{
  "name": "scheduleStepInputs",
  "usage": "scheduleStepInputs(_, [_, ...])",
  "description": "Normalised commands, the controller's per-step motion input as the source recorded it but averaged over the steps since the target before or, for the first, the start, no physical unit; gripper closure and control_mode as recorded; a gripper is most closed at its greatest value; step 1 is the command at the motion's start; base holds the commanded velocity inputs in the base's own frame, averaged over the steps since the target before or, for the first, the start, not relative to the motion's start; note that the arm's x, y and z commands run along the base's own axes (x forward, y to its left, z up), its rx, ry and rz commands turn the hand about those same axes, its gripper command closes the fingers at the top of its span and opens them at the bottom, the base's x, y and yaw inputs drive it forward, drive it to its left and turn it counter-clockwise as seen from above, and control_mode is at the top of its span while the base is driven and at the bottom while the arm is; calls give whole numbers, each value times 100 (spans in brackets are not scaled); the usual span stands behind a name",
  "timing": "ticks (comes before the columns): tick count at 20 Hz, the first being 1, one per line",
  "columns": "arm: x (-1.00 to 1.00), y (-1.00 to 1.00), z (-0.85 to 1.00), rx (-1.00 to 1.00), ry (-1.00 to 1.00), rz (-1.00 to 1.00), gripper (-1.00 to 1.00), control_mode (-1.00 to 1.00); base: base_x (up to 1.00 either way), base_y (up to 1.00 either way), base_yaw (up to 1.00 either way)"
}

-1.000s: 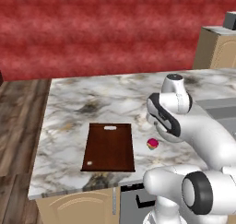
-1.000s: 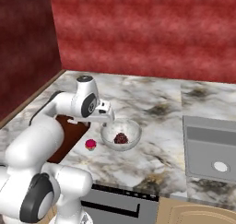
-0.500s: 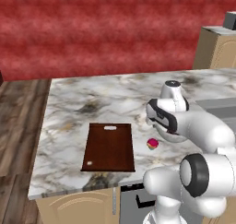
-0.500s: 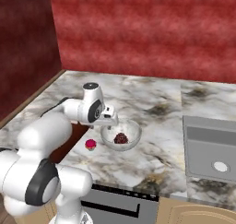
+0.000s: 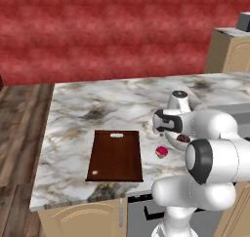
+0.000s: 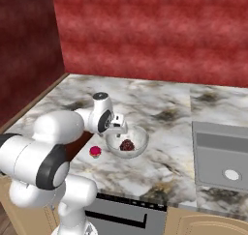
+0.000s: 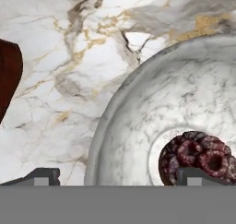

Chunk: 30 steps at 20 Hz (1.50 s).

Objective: Place the bowl with cake and the cupcake onto the tray.

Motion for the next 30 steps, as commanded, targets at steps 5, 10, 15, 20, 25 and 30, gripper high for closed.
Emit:
scheduleStepInputs(5, [7, -9, -31, 0, -2, 0, -100, -100, 0, 0, 0])
scheduleStepInputs(10, [0, -7, -24, 0, -2, 0, -100, -100, 0, 0, 0])
scheduleStepInputs(15, [0, 0, -9, 0, -2, 0, -100, -100, 0, 0, 0])
scheduleStepInputs(20, [0, 0, 0, 0, 0, 0, 100, -100, 0, 0, 0])
scheduleStepInputs(25, [0, 0, -2, -1, 0, 0, 100, -100, 0, 0, 0])
scheduleStepInputs(30, [0, 1, -2, -3, 0, 0, 100, -100, 0, 0, 0])
